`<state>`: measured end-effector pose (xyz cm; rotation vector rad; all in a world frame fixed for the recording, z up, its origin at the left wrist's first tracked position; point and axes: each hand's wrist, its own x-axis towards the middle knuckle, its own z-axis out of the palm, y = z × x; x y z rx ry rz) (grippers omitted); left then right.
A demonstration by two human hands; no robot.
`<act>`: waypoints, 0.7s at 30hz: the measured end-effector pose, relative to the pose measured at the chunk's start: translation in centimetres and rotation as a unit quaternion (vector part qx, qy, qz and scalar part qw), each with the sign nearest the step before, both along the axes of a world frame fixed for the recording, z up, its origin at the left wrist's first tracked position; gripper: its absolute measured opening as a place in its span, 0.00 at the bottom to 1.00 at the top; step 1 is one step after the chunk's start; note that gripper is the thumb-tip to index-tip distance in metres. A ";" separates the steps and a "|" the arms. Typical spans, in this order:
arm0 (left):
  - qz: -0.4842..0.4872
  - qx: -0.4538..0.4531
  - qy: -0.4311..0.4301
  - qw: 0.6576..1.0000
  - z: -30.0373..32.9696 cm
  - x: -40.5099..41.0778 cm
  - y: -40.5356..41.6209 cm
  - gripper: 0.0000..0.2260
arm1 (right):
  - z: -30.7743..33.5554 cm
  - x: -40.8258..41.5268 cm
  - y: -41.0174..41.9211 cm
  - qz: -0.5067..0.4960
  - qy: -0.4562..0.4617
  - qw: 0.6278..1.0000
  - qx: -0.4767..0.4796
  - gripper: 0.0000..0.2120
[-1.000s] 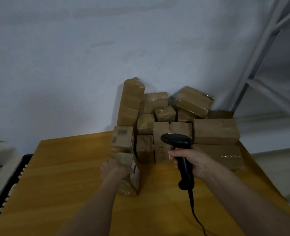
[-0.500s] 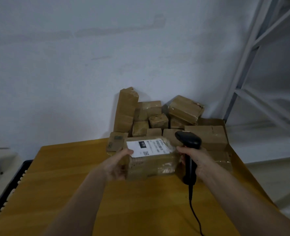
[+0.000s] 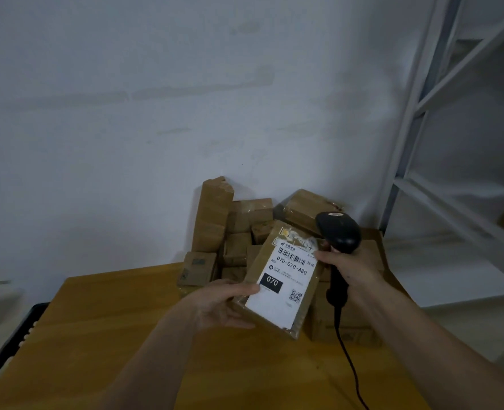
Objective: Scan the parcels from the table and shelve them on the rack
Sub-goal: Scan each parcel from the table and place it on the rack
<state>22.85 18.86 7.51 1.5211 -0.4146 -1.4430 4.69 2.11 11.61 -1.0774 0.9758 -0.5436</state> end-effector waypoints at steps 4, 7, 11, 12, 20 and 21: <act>-0.078 0.054 -0.084 0.992 0.4 0.1 -0.5 0.47 | 0.5 -0.2 -0.2 0.001 -0.001 0.999 -0.048 0.10; -0.114 0.074 -0.125 0.983 1.0 -0.4 -1.1 0.39 | 0.8 -0.2 -0.6 0.008 -0.001 0.997 -0.073 0.14; -0.029 0.043 -0.085 0.995 0.8 -0.3 -2.2 0.45 | 1.4 -0.4 -0.8 0.010 0.002 0.994 -0.106 0.13; 0.008 0.034 -0.085 0.996 0.8 -0.4 -2.5 0.47 | 1.5 -0.5 -0.8 0.012 0.008 0.993 -0.120 0.12; 0.136 -0.059 -0.093 0.985 1.9 -1.6 -4.3 0.43 | 2.8 -1.3 1.9 0.083 0.034 0.979 -0.181 0.04; 0.144 -0.066 -0.094 0.983 2.0 -1.5 -4.3 0.43 | 3.1 -1.6 2.3 0.095 0.034 0.977 -0.188 0.05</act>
